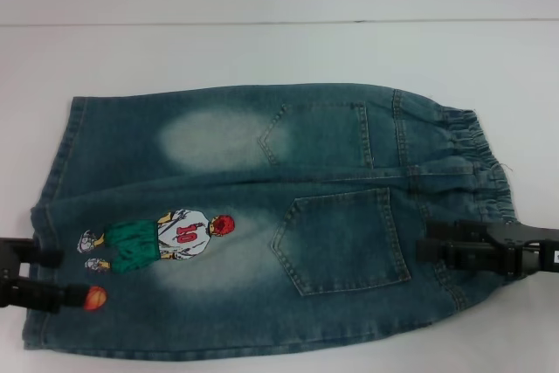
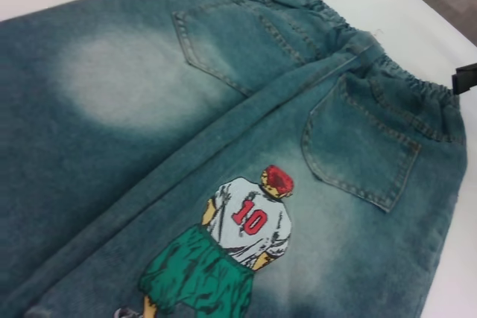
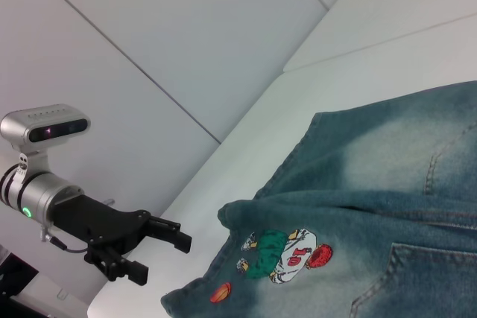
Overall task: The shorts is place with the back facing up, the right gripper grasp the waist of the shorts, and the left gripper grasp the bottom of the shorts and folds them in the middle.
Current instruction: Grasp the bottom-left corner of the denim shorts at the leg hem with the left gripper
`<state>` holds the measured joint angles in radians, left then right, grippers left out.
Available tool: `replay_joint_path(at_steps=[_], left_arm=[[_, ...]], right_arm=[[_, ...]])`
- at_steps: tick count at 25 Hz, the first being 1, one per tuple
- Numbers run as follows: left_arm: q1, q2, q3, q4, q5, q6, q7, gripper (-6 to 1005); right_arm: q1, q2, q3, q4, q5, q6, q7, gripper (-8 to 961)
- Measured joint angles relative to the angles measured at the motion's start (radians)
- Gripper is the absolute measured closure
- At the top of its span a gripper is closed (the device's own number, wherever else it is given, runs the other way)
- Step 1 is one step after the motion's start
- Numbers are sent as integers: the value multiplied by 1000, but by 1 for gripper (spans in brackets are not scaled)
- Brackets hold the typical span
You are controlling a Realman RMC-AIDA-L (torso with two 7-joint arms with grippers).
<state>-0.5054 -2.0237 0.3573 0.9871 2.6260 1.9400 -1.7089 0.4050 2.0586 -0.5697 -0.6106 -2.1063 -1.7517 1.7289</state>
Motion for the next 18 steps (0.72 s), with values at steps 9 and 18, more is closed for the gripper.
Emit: replay_joint_path(at_steps=[9, 18], left_arm=[[-3, 2, -9, -3, 50, -55, -16, 50], [-4, 10, -36, -2, 92, -60, -17, 50]], right_arm=[[0, 0, 15, 0, 2, -1, 4, 38], [1, -2, 22, 0, 2, -1, 6, 39]])
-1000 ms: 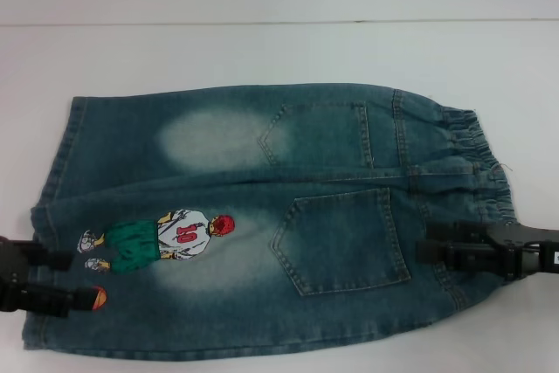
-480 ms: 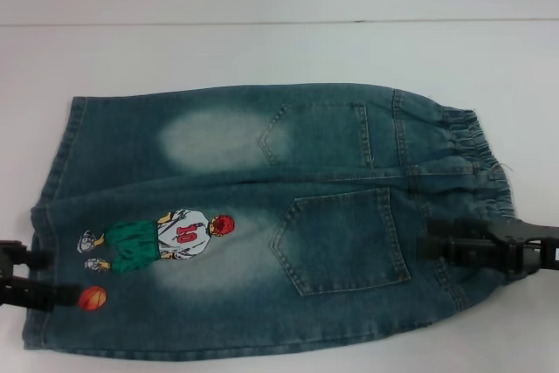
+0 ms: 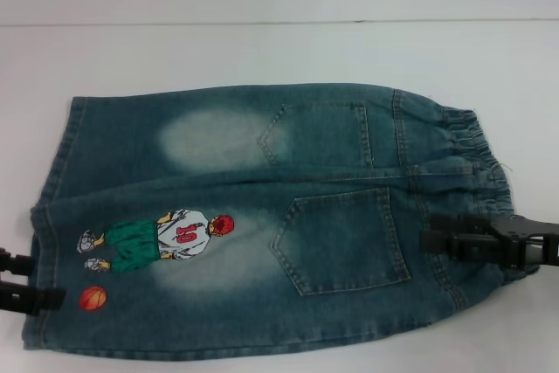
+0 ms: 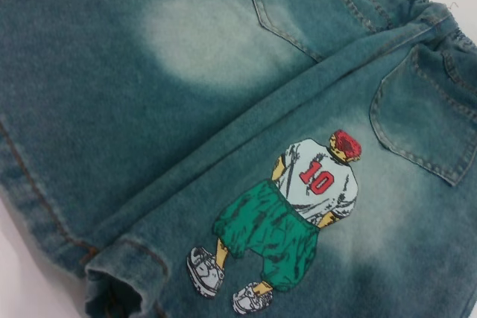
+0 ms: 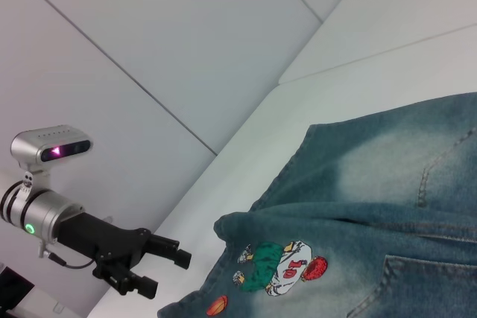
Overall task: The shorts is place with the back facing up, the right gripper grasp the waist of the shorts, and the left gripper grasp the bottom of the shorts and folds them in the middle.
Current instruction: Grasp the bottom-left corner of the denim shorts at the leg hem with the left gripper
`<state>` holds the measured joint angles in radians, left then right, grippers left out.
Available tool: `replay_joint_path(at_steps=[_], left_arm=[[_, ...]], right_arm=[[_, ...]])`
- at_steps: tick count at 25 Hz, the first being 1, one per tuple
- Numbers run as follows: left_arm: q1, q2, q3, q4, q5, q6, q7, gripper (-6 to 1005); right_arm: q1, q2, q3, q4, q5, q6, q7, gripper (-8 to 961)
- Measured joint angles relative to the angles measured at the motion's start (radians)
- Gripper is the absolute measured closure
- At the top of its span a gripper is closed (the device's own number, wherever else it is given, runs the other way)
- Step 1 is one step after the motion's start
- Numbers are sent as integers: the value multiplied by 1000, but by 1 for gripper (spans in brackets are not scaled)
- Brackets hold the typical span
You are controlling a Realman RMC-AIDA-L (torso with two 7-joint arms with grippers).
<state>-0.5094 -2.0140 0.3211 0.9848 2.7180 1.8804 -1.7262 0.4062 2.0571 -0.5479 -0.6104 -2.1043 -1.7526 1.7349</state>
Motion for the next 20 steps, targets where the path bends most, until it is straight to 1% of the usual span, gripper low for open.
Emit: replay_joint_path(at_steps=[7, 20], left_arm=[[-17, 7, -1, 3, 50, 38, -9, 49], [-33, 18, -2, 5, 126, 23, -40, 48]], right_arm=[[3, -2, 2, 0, 0, 1, 1, 39], [3, -2, 6, 0, 0, 1, 1, 39]])
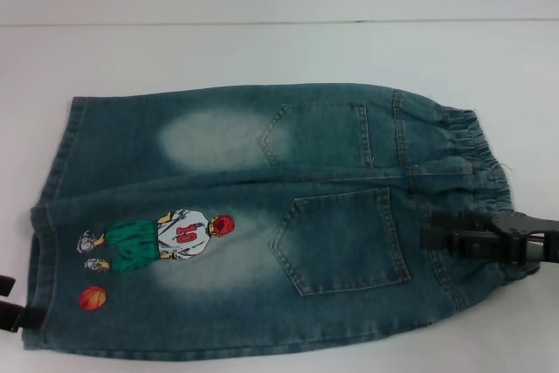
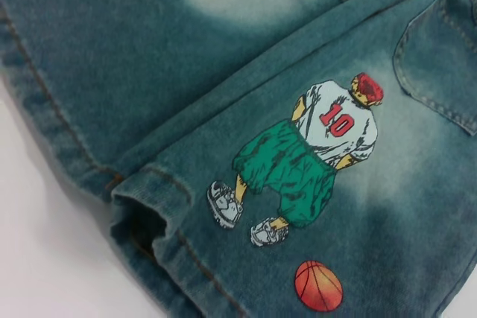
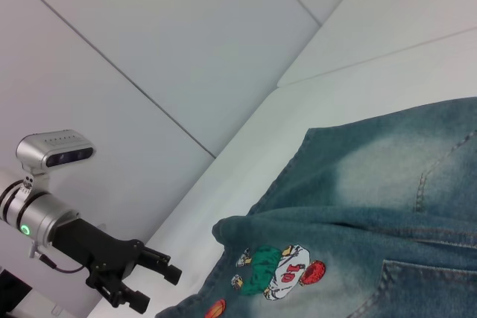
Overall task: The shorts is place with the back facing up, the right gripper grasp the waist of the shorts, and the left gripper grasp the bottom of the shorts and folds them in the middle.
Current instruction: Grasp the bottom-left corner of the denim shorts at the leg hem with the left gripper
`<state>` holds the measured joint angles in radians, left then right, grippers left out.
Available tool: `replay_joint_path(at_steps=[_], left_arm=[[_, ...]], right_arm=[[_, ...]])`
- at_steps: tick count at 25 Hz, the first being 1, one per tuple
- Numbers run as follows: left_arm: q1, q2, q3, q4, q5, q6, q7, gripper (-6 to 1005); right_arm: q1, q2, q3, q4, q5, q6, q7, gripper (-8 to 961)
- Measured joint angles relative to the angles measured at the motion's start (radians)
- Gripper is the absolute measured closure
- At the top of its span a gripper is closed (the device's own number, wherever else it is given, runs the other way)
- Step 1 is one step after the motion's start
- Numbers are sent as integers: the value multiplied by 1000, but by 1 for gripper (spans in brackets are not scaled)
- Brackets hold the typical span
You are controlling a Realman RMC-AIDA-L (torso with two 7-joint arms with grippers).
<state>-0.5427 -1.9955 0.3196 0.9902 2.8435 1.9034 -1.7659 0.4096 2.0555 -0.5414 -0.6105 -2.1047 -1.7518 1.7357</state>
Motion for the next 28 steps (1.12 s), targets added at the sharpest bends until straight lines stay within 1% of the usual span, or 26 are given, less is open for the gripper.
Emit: replay_joint_path(at_steps=[6, 9, 14, 19, 25, 28], left_arm=[[-2, 3, 7, 2, 12, 12, -7, 48], [4, 8, 8, 5, 13, 18, -9, 48], [13, 9, 12, 6, 14, 21, -9, 50], [26, 0, 39, -4, 15, 17, -10, 51], [29, -2, 44, -3, 14, 27, -10, 52], [28, -8, 51, -5, 14, 27, -10, 52]], right_arm=[[0, 0, 0, 0, 0, 0, 0, 39], [-1, 0, 1, 0, 0, 0, -1, 39], [-2, 0, 7, 0, 0, 1, -1, 39], [-2, 0, 9, 0, 0, 0, -1, 39], [-1, 0, 12, 0, 0, -3, 0, 40], [0, 0, 12, 0, 0, -4, 0, 40]])
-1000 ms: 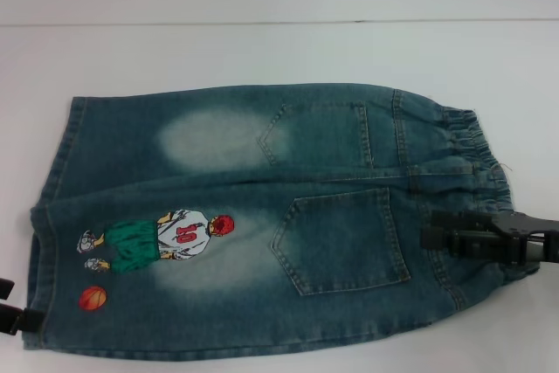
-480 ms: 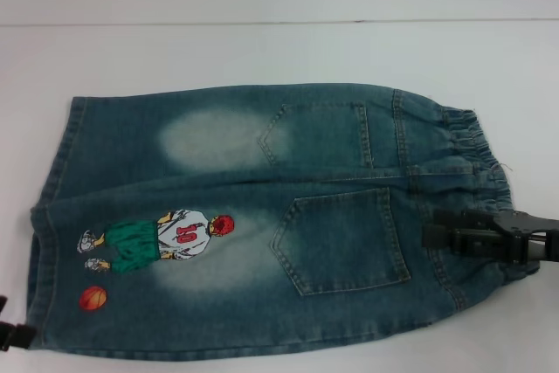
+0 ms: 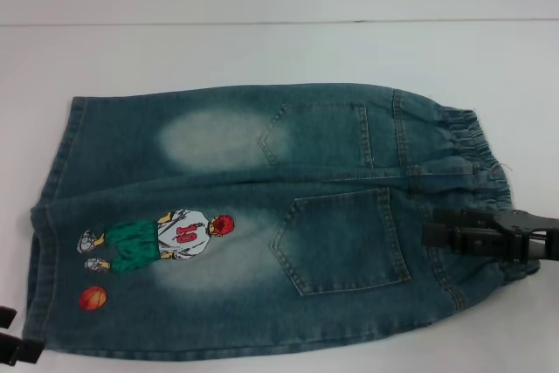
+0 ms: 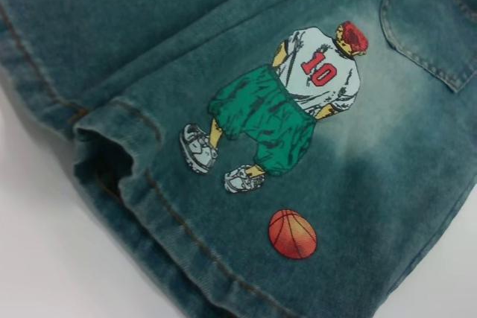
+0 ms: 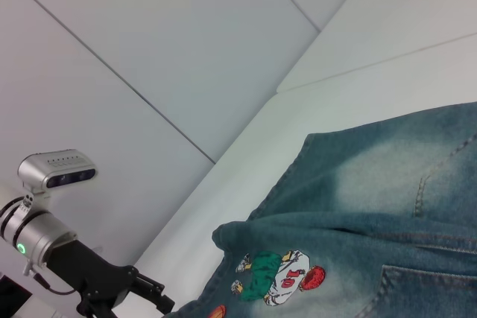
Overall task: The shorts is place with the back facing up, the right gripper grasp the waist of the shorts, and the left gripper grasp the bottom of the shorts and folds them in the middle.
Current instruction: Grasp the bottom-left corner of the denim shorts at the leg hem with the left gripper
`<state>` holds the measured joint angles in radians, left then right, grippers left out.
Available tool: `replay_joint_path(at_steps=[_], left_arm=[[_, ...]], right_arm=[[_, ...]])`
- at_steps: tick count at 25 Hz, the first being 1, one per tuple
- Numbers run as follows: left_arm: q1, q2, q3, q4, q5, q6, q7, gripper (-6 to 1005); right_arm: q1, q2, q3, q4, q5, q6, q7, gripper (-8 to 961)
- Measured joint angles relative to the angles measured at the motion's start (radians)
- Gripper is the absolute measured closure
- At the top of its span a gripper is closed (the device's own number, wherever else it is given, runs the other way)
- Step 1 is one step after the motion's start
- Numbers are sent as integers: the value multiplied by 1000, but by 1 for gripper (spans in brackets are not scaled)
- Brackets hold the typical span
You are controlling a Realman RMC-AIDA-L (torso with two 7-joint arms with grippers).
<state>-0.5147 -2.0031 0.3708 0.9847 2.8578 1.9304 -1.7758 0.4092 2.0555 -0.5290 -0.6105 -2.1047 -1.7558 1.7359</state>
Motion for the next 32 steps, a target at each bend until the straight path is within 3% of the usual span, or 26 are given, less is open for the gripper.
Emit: replay_joint_path(at_steps=[11, 32], left_arm=[[-3, -17, 20, -5, -2, -17, -3, 51], [-10, -10, 37, -16, 0, 13, -12, 52]], right_arm=[[-4, 1, 6, 0, 0, -2, -5, 40], [-10, 1, 8, 0, 0, -5, -7, 40]])
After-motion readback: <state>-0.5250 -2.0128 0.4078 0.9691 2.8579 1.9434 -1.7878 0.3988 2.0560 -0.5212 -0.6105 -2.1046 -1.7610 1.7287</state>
